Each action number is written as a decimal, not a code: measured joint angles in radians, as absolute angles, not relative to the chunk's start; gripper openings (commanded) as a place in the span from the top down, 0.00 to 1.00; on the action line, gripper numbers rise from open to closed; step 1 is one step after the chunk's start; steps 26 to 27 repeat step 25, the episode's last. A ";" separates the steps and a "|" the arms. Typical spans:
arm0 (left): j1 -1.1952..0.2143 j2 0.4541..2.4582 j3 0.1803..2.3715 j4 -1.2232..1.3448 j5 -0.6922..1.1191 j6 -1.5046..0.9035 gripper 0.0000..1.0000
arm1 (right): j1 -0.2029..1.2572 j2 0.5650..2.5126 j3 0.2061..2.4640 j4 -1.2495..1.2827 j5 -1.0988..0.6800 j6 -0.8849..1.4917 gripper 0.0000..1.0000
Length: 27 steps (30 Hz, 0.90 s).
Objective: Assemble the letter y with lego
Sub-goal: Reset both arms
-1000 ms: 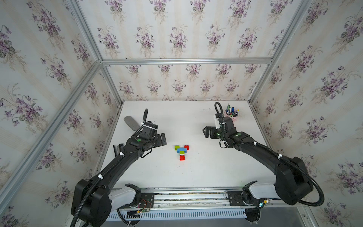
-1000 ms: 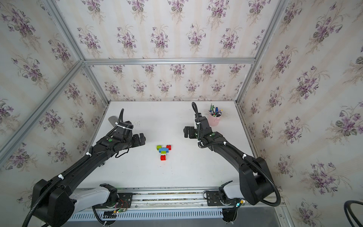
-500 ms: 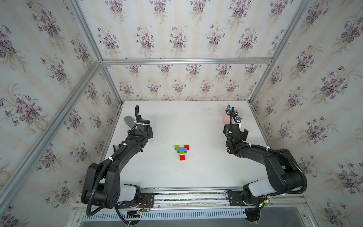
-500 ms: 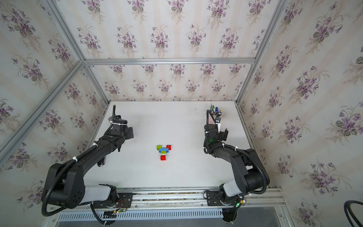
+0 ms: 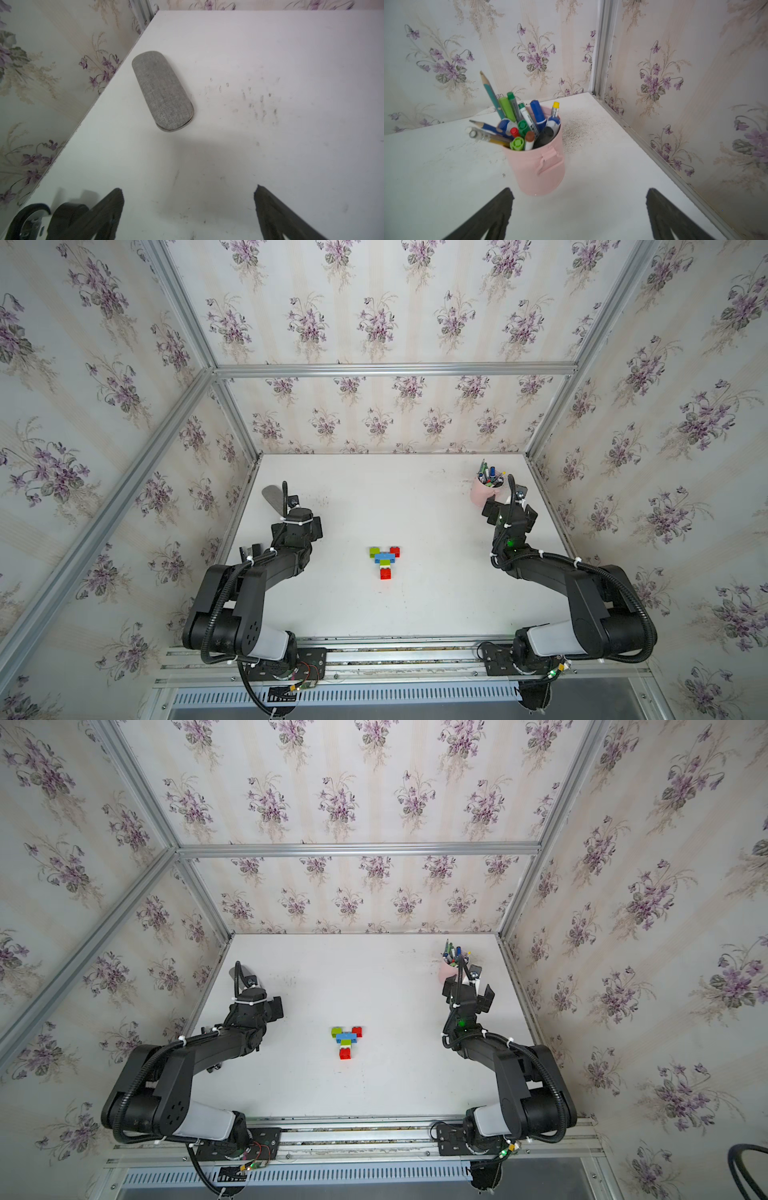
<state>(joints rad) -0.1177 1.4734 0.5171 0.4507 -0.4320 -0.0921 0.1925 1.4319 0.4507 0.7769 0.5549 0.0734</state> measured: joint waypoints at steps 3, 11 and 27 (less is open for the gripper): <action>-0.138 1.481 0.461 0.540 -0.375 -0.052 0.01 | 0.186 1.445 0.300 0.923 0.526 0.048 0.00; -0.137 1.517 0.409 0.731 -0.327 -0.017 0.01 | 0.107 1.545 0.202 1.244 0.314 0.020 0.00; -0.136 1.516 0.410 0.749 -0.319 -0.009 0.01 | 0.095 1.545 0.221 1.259 0.247 0.023 0.00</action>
